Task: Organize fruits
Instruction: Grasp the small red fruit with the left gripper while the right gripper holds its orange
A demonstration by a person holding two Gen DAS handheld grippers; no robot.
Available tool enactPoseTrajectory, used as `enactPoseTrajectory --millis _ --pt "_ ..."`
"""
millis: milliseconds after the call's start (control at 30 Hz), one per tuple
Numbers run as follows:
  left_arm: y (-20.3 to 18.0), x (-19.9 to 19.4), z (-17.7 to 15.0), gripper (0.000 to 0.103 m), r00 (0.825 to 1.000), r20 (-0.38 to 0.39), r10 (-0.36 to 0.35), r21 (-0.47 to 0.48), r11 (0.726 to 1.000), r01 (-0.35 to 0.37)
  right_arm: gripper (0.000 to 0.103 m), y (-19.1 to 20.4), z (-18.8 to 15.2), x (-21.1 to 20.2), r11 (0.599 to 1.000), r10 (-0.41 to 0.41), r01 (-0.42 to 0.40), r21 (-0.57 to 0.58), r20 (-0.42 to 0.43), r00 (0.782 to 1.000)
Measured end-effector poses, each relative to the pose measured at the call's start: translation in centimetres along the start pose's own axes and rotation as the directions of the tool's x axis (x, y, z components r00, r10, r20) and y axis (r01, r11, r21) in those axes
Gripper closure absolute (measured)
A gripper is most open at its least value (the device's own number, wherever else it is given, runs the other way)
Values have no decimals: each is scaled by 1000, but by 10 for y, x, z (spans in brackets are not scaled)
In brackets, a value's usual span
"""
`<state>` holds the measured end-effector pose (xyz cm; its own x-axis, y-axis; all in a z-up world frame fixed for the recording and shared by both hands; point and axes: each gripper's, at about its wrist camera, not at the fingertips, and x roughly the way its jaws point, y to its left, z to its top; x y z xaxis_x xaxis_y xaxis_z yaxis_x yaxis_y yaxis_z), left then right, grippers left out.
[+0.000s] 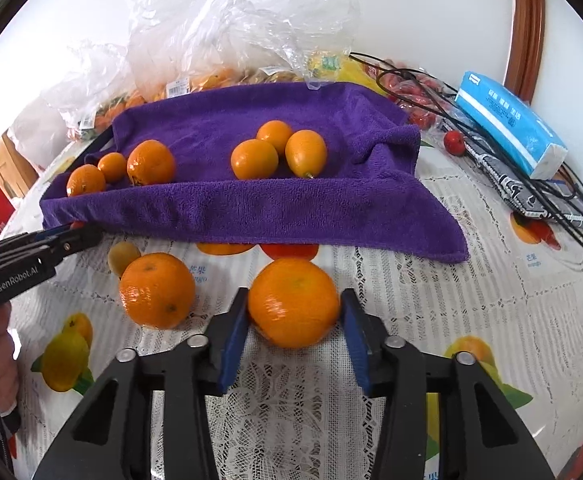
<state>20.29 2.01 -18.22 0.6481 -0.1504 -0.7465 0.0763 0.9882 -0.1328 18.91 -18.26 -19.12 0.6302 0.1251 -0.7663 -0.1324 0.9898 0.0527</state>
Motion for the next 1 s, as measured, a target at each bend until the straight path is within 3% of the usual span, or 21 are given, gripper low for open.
enactPoseTrajectory --millis 100,1000 --pt "3 -2 -1 79 999 3 -43 -17 999 43 61 -1 1 0 1000 6 -6 4 1 1000" --pt "3 -28 -1 79 990 75 -119 -17 993 120 61 -10 -2 -4 998 -1 0 67 16 1000"
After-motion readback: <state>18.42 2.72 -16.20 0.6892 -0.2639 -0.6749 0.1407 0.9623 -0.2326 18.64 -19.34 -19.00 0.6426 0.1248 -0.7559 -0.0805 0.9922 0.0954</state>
